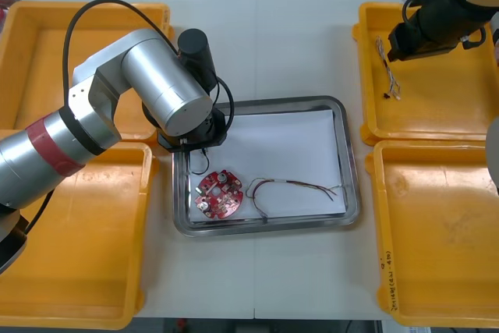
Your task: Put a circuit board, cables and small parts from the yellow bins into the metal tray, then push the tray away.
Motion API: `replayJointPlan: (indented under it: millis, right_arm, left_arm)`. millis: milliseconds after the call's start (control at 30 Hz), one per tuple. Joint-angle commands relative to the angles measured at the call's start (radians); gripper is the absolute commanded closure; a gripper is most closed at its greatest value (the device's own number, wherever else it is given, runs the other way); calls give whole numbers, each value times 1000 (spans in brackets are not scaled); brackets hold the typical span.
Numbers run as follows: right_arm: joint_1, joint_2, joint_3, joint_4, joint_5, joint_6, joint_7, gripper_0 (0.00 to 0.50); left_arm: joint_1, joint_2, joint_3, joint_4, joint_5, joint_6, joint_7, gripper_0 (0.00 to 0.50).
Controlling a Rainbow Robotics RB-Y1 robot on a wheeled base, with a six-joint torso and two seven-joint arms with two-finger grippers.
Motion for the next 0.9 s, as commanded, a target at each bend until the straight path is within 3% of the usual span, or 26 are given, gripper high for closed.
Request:
replayJointPlan:
  millis: [33, 467, 700, 900]
  right_arm:
    - [-57, 19, -25, 49, -12, -59, -38, 0]
    - [-55, 42, -12, 179, -28, -188, -42, 0]
    - [-55, 51, -6, 204, -40, -222, -47, 0]
    - [-53, 54, -2, 207, -41, -225, -47, 0]
  left_arm:
    - [9, -19, -8, -20, -11, -8, 70, 0]
    - [8, 4, 104, -186, -13, 156, 61, 0]
    - [-6, 39, 182, -226, 17, 180, 35, 0]
    - [-29, 76, 287, -226, 63, 260, -77, 0]
